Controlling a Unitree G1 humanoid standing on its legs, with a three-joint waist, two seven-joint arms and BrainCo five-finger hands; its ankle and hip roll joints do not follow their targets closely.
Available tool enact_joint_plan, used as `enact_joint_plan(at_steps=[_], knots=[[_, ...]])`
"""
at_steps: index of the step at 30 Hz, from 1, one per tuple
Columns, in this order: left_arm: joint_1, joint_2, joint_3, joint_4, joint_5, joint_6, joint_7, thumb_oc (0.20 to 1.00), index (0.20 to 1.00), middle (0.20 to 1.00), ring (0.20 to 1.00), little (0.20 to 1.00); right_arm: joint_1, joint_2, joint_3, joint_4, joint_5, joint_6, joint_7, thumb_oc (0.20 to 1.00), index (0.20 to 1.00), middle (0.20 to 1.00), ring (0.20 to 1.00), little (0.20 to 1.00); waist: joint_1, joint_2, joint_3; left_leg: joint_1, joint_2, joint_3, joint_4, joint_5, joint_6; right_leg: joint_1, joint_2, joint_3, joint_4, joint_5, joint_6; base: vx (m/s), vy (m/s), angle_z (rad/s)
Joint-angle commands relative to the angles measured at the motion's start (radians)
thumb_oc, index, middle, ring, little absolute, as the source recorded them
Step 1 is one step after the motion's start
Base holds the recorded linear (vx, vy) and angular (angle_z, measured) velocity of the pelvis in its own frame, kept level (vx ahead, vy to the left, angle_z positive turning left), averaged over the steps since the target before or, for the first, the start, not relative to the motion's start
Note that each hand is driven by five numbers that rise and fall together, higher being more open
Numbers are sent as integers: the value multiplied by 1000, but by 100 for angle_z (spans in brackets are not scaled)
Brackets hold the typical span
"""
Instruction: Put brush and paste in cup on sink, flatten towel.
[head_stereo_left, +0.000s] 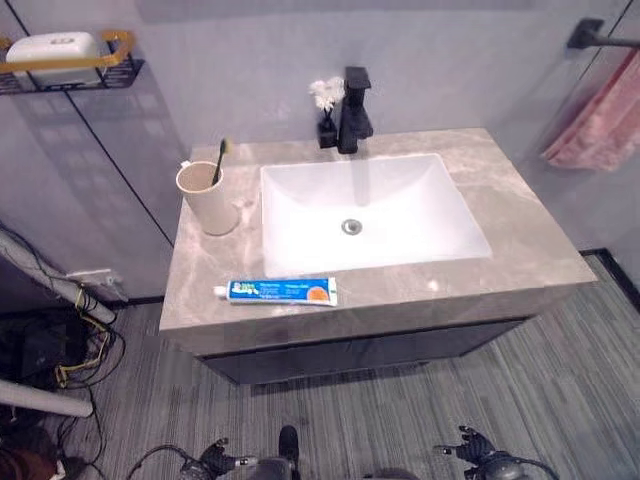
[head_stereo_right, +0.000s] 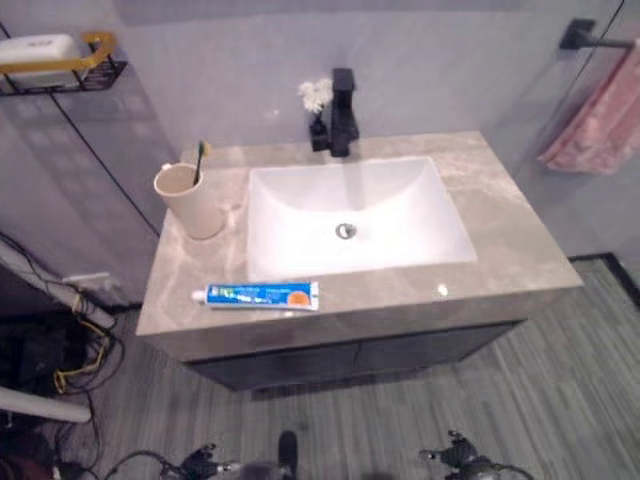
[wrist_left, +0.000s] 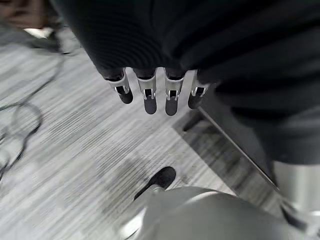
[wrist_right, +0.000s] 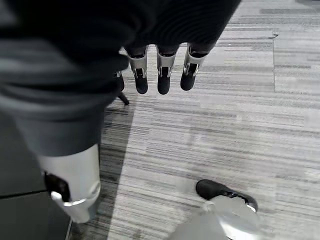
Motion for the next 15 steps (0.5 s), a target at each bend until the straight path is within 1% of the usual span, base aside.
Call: enact_joint_plan(at_steps=[1, 2, 3, 4, 5, 6, 7, 8, 9, 10, 11, 13, 14, 15], knots=[[26, 19, 12, -30, 10, -10, -11, 1000, 1000, 1000, 1000, 1000, -18, -49, 24, -28, -46, -2, 4, 1000, 1000, 1000, 1000, 1000, 22, 22, -6, -34, 8, 33, 144, -98, -38, -122, 31, -9, -22, 224, 24, 2, 198, -8], [30, 25, 17, -49, 1, -8, -9, 1000, 1000, 1000, 1000, 1000, -24, -50, 29, -36, -52, -3, 4, 1000, 1000, 1000, 1000, 1000, 21, 27, 2, -25, 8, 38, 138, -98, -33, -151, 26, -12, 19, 252, 36, -1, 111, -7], [30, 25, 18, -49, 1, -8, -9, 1000, 1000, 1000, 1000, 1000, -24, -50, 30, -36, -52, -2, 4, 1000, 1000, 1000, 1000, 1000, 21, 27, 2, -25, 7, 39, 138, -98, -33, -153, 26, -11, 21, 251, 36, -8, 129, -25], [35, 33, 19, -64, -3, -10, -12, 1000, 1000, 1000, 1000, 1000, -29, -53, 33, -45, -53, -3, 7, 1000, 1000, 1000, 1000, 1000, 20, 31, 11, -21, 8, 37, 137, -98, -28, -174, 30, -10, 59, 265, 42, -6, 121, -23], [46, 40, 19, -76, -4, -12, -14, 1000, 1000, 1000, 1000, 1000, -33, -56, 38, -56, -60, -3, 8, 1000, 1000, 1000, 1000, 1000, 19, 36, 16, -17, 7, 31, 135, -101, -25, -191, 31, -13, 82, 261, 44, 1, 136, -19], [53, 44, 18, -74, 0, -14, -14, 1000, 1000, 1000, 1000, 1000, -33, -55, 40, -61, -65, -3, 7, 1000, 1000, 1000, 1000, 1000, 23, 37, 17, -13, 6, 32, 135, -106, -24, -197, 16, -33, 73, 258, 41, 14, 62, 5], [55, 45, 19, -65, 4, -15, -13, 1000, 1000, 1000, 1000, 1000, -34, -54, 43, -62, -73, -4, 5, 1000, 1000, 1000, 1000, 1000, 29, 38, 15, -10, 9, 36, 137, -113, -28, -190, -17, -69, 32, 251, 39, 41, -81, 0], [45, 58, 17, -43, 25, -20, -1, 1000, 1000, 1000, 1000, 1000, -38, -64, 56, -56, -91, -5, 8, 1000, 1000, 1000, 1000, 1000, 32, 32, 8, -16, 9, 18, 159, -130, -41, -188, -52, -60, -71, 249, 33, 45, -106, 1], [49, 59, 24, -39, 22, -24, 1, 1000, 1000, 1000, 1000, 1000, -37, -59, 58, -56, -93, -8, 6, 1000, 1000, 1000, 1000, 1000, 35, 26, 8, -18, 6, 9, 172, -136, -43, -165, -57, -61, -90, 250, 34, 37, -132, 7], [53, 67, 32, -39, 25, -27, 13, 1000, 1000, 1000, 1000, 1000, -46, -57, 71, -52, -110, -3, 2, 1000, 1000, 1000, 1000, 1000, 53, 11, 9, -17, 4, 15, 176, -141, -45, -151, -78, -91, -121, 270, 40, 13, -44, 25], [53, 67, 32, -40, 25, -27, 13, 1000, 1000, 1000, 1000, 1000, -46, -56, 71, -52, -110, -3, 1, 1000, 1000, 1000, 1000, 1000, 52, 10, 10, -16, 4, 15, 176, -140, -45, -149, -78, -92, -124, 272, 41, -9, -71, 30], [64, 74, 45, -41, 36, -35, 21, 1000, 1000, 1000, 1000, 1000, -52, -66, 86, -53, -133, -7, 0, 1000, 1000, 1000, 1000, 1000, 69, 0, 0, -23, 3, 12, 163, -134, -48, -134, -77, -105, -160, 286, 48, -48, -151, 20], [86, 85, 62, -51, 35, -43, 31, 1000, 1000, 1000, 1000, 1000, -62, -74, 95, -40, -146, -6, 0, 1000, 1000, 1000, 1000, 1000, 92, -2, -5, -34, 18, -2, 139, -112, -65, -123, -64, -129, -209, 288, 43, -63, -183, 24], [87, 85, 63, -51, 35, -43, 31, 1000, 1000, 1000, 1000, 1000, -62, -74, 95, -39, -146, -7, -1, 1000, 1000, 1000, 1000, 1000, 91, -2, -5, -34, 18, -3, 137, -111, -66, -121, -63, -130, -211, 289, 43, -37, -251, 30]])
